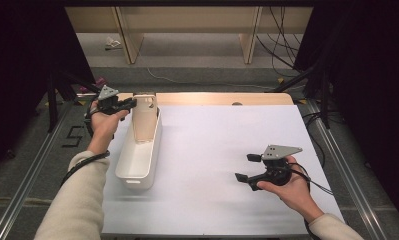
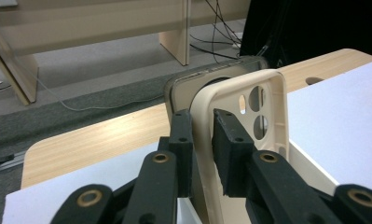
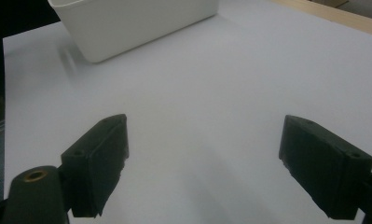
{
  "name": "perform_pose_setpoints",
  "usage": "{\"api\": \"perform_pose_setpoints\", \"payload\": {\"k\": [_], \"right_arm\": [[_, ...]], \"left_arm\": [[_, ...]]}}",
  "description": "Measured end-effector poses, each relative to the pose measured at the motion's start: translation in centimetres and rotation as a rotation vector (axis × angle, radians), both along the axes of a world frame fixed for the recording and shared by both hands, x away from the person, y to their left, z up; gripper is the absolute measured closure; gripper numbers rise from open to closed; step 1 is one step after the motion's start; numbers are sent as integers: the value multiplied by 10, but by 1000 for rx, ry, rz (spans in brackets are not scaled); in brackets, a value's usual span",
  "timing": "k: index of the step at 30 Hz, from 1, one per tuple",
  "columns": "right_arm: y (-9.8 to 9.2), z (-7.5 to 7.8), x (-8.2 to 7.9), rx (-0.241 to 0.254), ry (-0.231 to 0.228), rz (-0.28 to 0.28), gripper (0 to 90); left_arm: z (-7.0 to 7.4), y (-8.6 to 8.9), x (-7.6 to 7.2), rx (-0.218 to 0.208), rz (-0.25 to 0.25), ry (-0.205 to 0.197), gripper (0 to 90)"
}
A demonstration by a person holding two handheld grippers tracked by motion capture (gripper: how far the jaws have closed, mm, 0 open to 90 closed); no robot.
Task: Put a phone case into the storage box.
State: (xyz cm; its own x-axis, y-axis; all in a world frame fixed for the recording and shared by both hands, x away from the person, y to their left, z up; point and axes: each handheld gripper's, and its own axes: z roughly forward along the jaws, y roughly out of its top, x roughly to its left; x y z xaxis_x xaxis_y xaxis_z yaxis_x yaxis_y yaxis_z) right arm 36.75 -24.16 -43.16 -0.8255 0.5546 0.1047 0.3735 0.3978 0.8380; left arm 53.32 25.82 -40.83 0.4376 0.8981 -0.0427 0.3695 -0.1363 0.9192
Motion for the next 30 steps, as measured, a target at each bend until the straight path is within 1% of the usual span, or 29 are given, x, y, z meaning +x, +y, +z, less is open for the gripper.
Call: {"api": "perform_pose_setpoints", "payload": {"k": [5, 9, 12, 23, 30], "right_arm": [[0, 0, 0, 0, 2, 0, 167], [0, 0, 0, 1, 0, 0, 167], [0, 0, 0, -1, 2, 0, 167], [0, 0, 0, -2, 5, 2, 167], [0, 0, 0, 0, 4, 2, 167]], "left_arm": [[0, -3, 1, 33, 19, 7, 764], [0, -5, 2, 43, 29, 14, 753], [0, -7, 3, 67, 36, 13, 750], [1, -7, 4, 66, 58, 29, 737], [0, -7, 5, 72, 58, 38, 730]]}}
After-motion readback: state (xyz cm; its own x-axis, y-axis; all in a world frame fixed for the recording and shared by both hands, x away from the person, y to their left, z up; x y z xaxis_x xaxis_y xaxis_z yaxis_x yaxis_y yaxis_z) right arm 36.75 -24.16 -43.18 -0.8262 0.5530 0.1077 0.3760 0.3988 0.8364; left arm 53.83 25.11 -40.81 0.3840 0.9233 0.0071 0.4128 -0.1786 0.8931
